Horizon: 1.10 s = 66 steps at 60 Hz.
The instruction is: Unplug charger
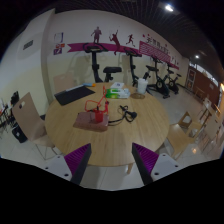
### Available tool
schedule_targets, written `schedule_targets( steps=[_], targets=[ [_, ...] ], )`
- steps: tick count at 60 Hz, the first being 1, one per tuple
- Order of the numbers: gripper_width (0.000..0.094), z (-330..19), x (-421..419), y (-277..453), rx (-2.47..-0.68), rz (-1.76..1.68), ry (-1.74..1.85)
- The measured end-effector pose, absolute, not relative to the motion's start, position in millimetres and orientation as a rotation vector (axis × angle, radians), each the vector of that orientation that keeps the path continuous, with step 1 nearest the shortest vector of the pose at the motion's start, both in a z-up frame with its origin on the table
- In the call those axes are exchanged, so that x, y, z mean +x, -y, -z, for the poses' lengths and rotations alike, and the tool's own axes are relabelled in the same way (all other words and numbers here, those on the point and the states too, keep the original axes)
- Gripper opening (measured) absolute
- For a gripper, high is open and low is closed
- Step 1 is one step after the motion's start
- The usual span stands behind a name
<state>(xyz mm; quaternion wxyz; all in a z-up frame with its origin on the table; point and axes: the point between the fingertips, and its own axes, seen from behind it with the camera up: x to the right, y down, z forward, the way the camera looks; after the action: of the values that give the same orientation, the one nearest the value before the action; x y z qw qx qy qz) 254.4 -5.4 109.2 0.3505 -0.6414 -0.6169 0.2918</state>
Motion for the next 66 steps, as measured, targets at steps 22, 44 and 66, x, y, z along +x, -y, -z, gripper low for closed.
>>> schedule_targets(
  steps=[22,44,66],
  targets=[
    [0.086,-81,169,52,-1.594,-0.873,1.466],
    [0.0855,-59,68,53,-1.564,-0.916,1.362],
    [0.0854,-33,-5,45,-1.559,-0.911,1.346]
  ],
)
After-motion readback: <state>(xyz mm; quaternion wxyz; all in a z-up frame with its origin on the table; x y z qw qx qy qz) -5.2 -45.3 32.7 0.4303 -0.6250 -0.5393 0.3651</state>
